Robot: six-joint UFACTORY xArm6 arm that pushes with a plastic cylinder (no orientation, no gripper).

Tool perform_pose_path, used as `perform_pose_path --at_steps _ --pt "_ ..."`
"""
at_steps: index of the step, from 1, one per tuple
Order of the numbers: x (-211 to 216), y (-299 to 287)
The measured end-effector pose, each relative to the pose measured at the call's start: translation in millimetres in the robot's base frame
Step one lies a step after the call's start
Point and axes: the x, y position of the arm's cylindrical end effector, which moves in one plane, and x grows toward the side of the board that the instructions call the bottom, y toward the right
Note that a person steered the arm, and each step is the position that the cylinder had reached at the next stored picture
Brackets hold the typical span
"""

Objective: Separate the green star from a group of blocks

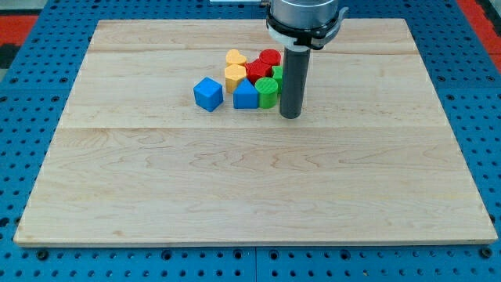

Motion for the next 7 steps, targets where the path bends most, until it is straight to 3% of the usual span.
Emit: perform_pose_path --at_steps 1,3,4,7 --pt "3.4 -2.2" --pt "26.9 -79.7" --pt "1.7 -88.7" --pt "-60.0 -12.1"
